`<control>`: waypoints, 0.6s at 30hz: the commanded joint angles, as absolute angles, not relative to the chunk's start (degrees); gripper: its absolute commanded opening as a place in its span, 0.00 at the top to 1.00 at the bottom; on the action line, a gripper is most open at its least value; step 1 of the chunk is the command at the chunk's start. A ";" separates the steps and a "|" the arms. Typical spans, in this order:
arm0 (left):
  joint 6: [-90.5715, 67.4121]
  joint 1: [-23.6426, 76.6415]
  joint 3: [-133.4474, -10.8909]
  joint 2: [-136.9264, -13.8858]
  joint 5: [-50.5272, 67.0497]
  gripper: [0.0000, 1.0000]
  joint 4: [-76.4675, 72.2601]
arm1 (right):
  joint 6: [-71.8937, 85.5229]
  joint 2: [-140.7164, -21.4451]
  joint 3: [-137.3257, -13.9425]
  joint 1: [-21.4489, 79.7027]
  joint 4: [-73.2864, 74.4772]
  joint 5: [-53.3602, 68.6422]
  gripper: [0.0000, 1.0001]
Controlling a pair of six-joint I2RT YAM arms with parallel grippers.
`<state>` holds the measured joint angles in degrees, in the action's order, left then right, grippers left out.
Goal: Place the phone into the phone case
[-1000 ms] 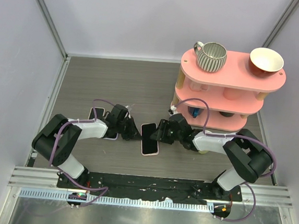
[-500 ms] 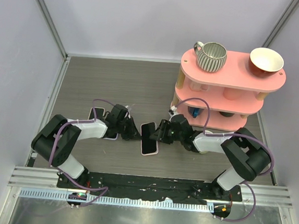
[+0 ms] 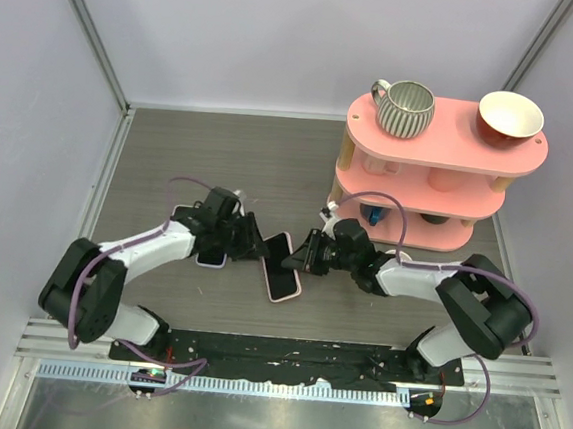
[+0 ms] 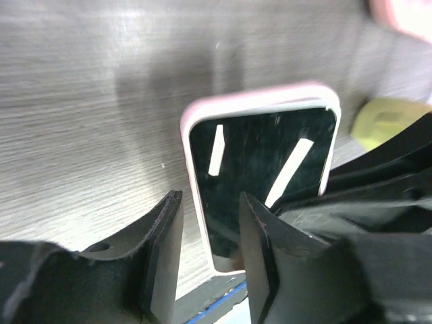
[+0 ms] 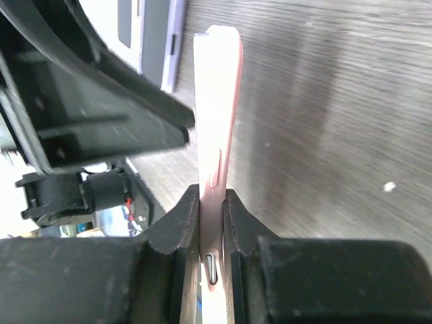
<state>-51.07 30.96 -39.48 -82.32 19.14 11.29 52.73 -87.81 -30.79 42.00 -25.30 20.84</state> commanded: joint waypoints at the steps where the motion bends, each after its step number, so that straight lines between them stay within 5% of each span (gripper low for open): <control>1: -47.46 25.06 -42.63 -73.58 23.09 0.54 16.18 | 54.66 -78.42 -31.11 41.75 -31.72 25.92 0.99; 9: -51.66 22.76 -37.27 -59.51 37.59 0.25 1.26 | 57.92 -68.47 -29.18 41.66 -38.05 28.04 0.99; 14: -63.08 22.76 -31.47 -56.96 44.99 0.29 -19.64 | 60.64 -67.06 -28.92 41.66 -42.53 30.40 0.99; 18: -66.61 22.85 -29.27 -57.04 46.75 0.52 -26.00 | 63.45 -67.24 -27.52 41.66 -46.66 30.85 0.98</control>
